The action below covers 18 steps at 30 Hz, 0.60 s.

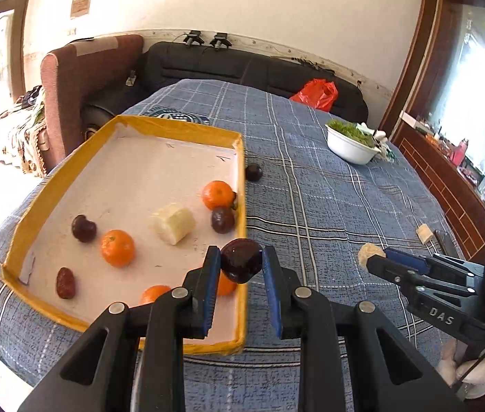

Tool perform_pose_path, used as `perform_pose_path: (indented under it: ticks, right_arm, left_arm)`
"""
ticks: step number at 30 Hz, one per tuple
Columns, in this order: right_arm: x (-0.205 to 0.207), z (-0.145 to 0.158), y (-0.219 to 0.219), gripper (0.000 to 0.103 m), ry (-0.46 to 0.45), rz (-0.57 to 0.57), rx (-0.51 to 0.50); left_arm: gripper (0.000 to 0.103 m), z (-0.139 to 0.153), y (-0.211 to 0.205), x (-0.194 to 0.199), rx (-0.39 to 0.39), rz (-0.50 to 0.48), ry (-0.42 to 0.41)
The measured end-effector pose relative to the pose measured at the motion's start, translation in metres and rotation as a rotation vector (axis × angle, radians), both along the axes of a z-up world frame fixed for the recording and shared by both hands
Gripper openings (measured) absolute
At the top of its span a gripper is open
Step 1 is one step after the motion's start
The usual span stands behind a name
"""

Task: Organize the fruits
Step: 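Carry the plum into the tray with the left tool while the right tool releases the slice there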

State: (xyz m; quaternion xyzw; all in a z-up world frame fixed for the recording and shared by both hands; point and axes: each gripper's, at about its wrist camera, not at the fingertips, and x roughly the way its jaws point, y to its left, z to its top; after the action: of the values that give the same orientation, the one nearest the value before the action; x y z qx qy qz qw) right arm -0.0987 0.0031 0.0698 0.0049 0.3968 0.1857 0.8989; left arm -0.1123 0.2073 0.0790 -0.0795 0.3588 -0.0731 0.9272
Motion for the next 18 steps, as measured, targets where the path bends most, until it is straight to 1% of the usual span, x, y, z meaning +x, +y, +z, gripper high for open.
perform_pose_path:
  ticks: [4, 8, 13, 18]
  right_arm:
    - [-0.007, 0.015, 0.027, 0.031, -0.022, 0.054, -0.011]
    - [-0.007, 0.021, 0.059, 0.031, -0.019, 0.106, -0.020]
    - [0.000, 0.022, 0.097, 0.031, -0.004, 0.164, -0.022]
    - [0.011, 0.018, 0.135, 0.031, 0.012, 0.215, -0.045]
  left_arm:
    - [0.024, 0.002, 0.029, -0.009, -0.032, 0.052, -0.016]
    - [0.025, 0.000, 0.063, -0.015, -0.055, 0.124, -0.024]
    - [0.025, -0.004, 0.102, -0.018, -0.075, 0.206, -0.017]
    - [0.025, -0.005, 0.127, -0.011, -0.079, 0.235, -0.018]
